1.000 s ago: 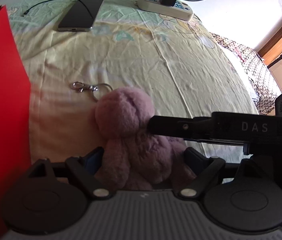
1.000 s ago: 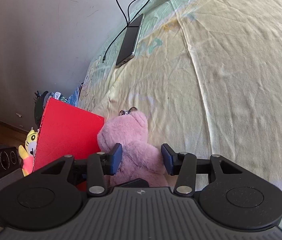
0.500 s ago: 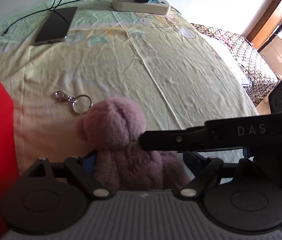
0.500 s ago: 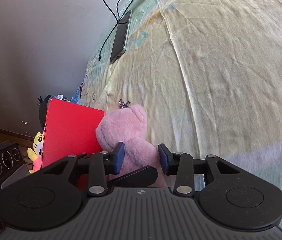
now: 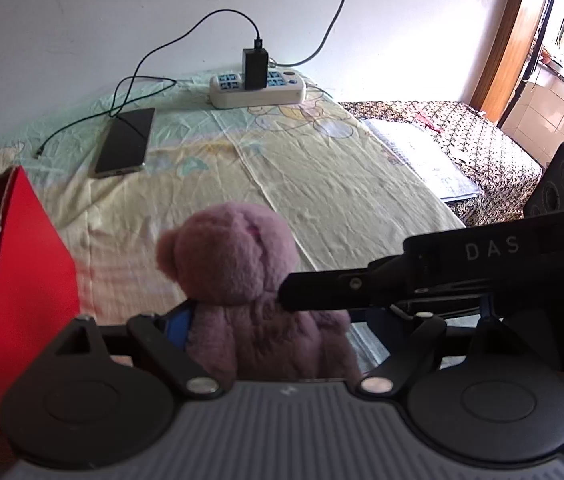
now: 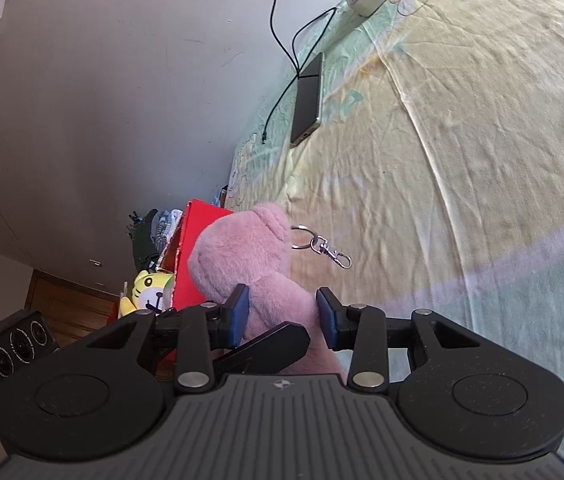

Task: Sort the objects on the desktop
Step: 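Lift and carry the pink teddy bear with the right tool to the red box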

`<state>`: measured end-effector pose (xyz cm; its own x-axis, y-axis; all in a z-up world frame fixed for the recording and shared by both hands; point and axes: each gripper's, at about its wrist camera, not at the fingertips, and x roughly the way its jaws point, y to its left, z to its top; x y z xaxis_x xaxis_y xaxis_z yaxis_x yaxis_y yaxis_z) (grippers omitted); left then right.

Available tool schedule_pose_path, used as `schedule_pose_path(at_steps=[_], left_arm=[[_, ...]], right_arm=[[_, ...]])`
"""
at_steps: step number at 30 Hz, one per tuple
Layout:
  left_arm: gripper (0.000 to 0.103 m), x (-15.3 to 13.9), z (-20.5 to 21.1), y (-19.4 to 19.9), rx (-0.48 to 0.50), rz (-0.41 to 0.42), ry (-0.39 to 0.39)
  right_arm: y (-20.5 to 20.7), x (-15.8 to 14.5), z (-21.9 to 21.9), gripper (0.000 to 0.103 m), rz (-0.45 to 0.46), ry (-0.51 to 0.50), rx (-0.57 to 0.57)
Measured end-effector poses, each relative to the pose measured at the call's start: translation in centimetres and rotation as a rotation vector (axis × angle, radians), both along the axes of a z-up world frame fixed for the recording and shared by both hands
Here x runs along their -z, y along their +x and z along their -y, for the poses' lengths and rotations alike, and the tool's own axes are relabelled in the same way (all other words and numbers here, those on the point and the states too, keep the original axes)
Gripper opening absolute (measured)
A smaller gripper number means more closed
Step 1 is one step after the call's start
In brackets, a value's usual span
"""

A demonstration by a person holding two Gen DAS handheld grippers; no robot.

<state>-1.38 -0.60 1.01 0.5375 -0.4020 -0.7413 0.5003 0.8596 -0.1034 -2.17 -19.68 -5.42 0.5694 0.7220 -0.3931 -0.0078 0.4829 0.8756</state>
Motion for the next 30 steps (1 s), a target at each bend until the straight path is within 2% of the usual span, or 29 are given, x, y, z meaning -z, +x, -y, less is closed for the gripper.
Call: schedule_pose_path(at_steps=[3, 11, 20, 24, 30], left_arm=[[0.087, -1.5, -1.0, -1.0, -0.019, 0.054, -0.022], [0.087, -7.1, -4.8, -1.9, -0.038, 0.233, -0.077], [0.087, -12.5, -12.9, -1.3, -0.065, 0.406, -0.057], [0.088, -13.2, -16.6, -0.8, -0.086, 0.449, -0.034], [0.088, -11.6, -21.3, 0.8, -0.081, 0.425, -0.007]], right_arm=[[-0.3, -1.4, -0.6, 0.041, 0.042, 0.021, -0.002], [0.1, -7.4, -3.9, 0.042, 0.235, 0.026, 0.013], [2.4, -12.1, -11.8, 0.043, 0.391, 0.076, -0.009], [3.4, -12.3, -15.7, 0.043, 0.408, 0.101, -0.018], [4.1, -10.0, -20.6, 0.043, 0.397, 0.093, 0.007]])
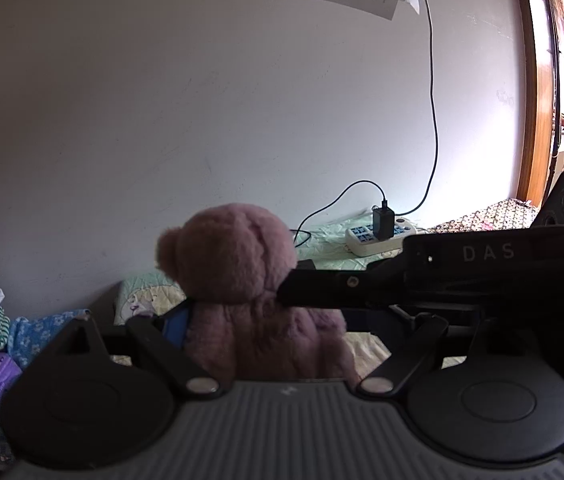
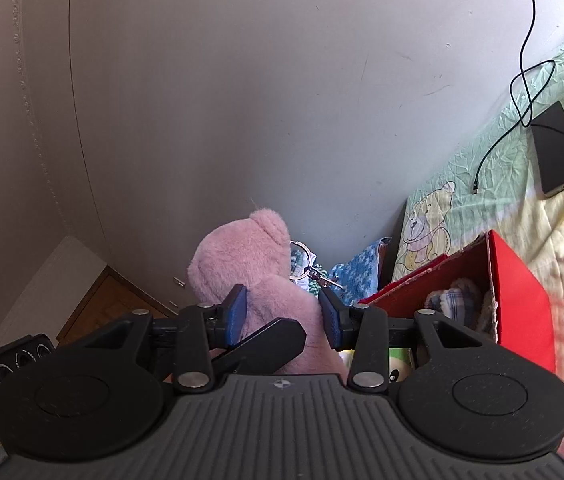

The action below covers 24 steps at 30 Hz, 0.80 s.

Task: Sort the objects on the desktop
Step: 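Lift and carry the pink teddy bear with the right tool to the red box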

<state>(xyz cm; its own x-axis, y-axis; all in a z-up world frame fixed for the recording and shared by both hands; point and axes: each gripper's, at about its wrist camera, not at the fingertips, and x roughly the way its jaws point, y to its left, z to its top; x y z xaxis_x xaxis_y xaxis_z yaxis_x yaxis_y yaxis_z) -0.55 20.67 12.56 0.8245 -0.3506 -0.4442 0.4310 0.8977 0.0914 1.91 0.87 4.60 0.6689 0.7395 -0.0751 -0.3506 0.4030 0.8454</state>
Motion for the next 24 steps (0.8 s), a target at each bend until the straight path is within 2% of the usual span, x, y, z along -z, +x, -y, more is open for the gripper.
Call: schedule_pose_path(at_steps=[10, 14, 18, 22, 24], left_arm=[[0.089, 6.1, -2.3, 2.8, 0.004, -0.123, 0.066], [0.089, 7.4, -3.2, 3.1, 0.002, -0.145, 0.077], [0.089, 8.0, -3.4, 3.8, 0.010, -0.173, 0.062], [0.088, 8.8, -4.0, 3.1, 0.011, -0.202, 0.071], [0.088, 9.3, -4.0, 3.0, 0.012, -0.201, 0.067]], right_arm=[[0.8, 5.4, -3.8, 0.043, -0.140, -0.024, 0.046], [0.6, 5.0, -5.3, 0.042, -0.108, -0.157, 0.070], [0.6, 5.0, -6.0, 0.043, -0.114, -0.235, 0.104], [0.0, 4.5, -7.6, 0.042, -0.107, -0.426, 0.140], [-0.2, 4.5, -7.9, 0.042, -0.105, -0.456, 0.151]])
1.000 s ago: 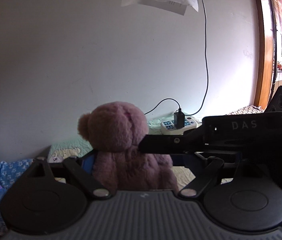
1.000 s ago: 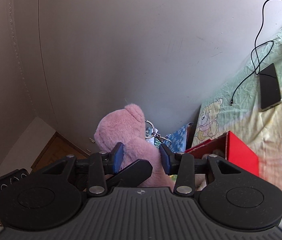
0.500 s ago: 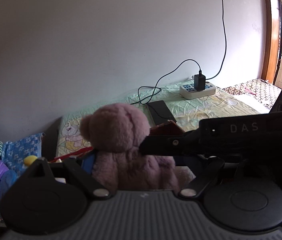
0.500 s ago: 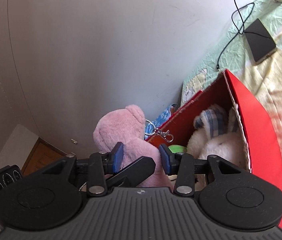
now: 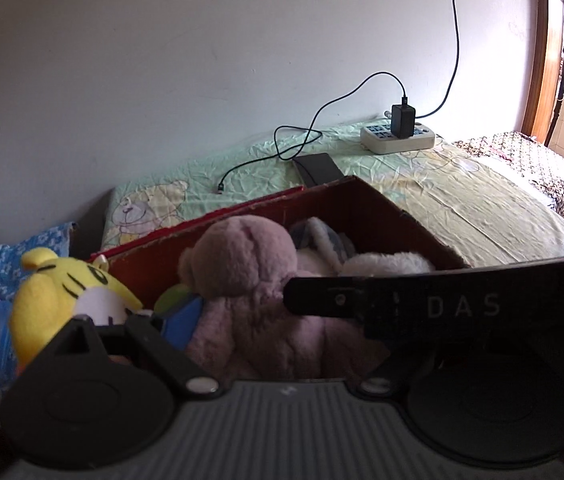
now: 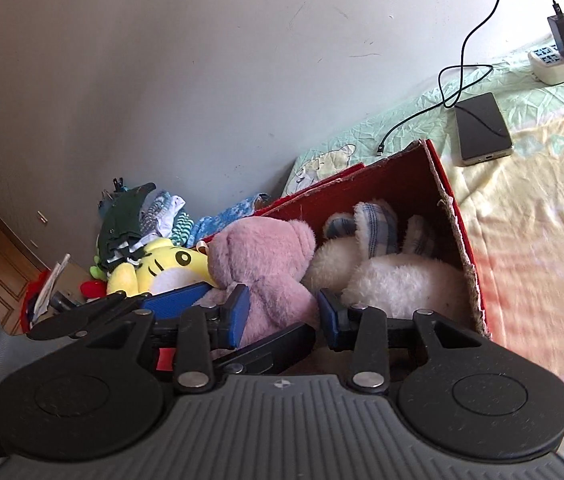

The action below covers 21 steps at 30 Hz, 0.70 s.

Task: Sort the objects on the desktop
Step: 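Lift and carry the pink teddy bear with the right tool to the red box, then lower the pink teddy bear into the box beside the rabbits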

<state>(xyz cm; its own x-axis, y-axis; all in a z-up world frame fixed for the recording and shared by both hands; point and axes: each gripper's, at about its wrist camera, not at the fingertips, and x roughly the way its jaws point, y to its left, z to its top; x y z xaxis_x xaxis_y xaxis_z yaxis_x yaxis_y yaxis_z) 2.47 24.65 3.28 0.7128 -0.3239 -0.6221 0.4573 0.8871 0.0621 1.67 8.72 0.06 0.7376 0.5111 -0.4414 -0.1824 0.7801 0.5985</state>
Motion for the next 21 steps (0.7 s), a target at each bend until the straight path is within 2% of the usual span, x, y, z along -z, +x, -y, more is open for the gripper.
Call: schedule_pose_path(at_steps=[5, 7, 10, 13, 21], left_arm=[[0.088, -0.3, -0.9, -0.3, 0.013, -0.011, -0.030], [0.088, -0.4, -1.0, -0.4, 0.022, -0.022, -0.044], [0.088, -0.3, -0.9, -0.7, 0.030, -0.029, -0.047], [0.088, -0.5, -0.9, -1.0, 0.032, -0.027, -0.041], [0.088, -1.1, -3.1, -2.0, 0.009, -0.080, -0.105]], right_arm=[[-0.2, -0.1, 0.5, 0.039, -0.045, 0.014, 0.023], [-0.7, -0.5, 0.3, 0.039, -0.058, -0.009, 0.031], [-1.2, -0.8, -0.1, 0.038, -0.052, -0.057, 0.037], [-1.4, -0.9, -0.1, 0.039, -0.051, -0.064, 0.044], [-2.2, -1.8, 0.7, 0.042, -0.024, -0.068, 0.056]])
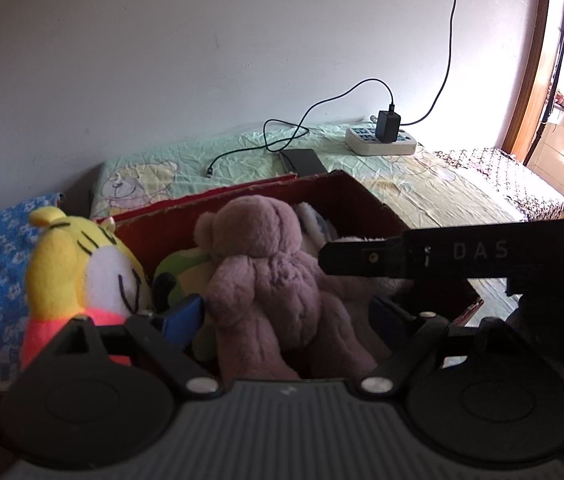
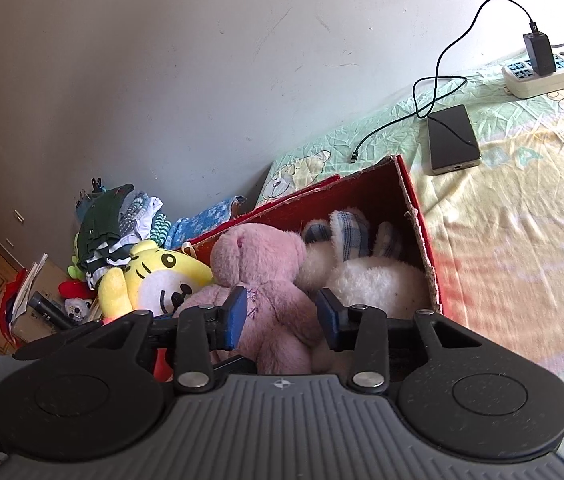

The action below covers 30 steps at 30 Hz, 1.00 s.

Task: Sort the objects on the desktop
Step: 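Lower the pink teddy bear into the box beside the rabbits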

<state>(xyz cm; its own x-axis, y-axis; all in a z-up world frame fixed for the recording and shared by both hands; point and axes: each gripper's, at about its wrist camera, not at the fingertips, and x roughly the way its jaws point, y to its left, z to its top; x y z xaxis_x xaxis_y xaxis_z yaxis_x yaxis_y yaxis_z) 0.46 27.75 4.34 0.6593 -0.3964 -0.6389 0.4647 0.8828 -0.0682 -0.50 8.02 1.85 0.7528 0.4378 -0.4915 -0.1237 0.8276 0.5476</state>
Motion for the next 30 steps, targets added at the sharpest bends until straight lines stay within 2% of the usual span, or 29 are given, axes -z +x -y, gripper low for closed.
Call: schedule_pose_path(at_steps=[5, 12, 17, 22, 24, 28, 30], left_arm=[[0.088, 0.1, 0.4, -0.5, -0.007, -0.006, 0.003], [0.088, -0.2, 0.5, -1.0, -0.021, -0.018, 0.004], [0.088, -0.7, 0.9, -0.1, -0.126, -0.049, 0.083], [0.088, -1.1, 0.9, 0.7, -0.201, -0.107, 0.123], [0.088, -1.4, 0.9, 0.6, -0.228, -0.111, 0.138], [0.089, -1.5, 1.4, 0.8, -0.303, -0.135, 0.229], [0.089, -1.5, 1.5, 0.8, -0.319, -0.157, 0.246]], right_arm=[[-0.2, 0.0, -0.4, 0.045, 0.000, -0.031, -0.007], [-0.6, 0.1, -0.1, 0.042, -0.007, -0.023, -0.001], [-1.0, -0.2, 0.0, 0.041, -0.033, -0.022, 0.014], [-1.9, -1.5, 0.1, 0.042, -0.003, -0.074, 0.038], [-2.1, -1.9, 0.3, 0.046, 0.002, -0.097, 0.054], [-2.4, -2.0, 0.4, 0.047, -0.028, -0.154, 0.088], [-2.5, -2.0, 0.3, 0.047, -0.049, -0.172, 0.102]])
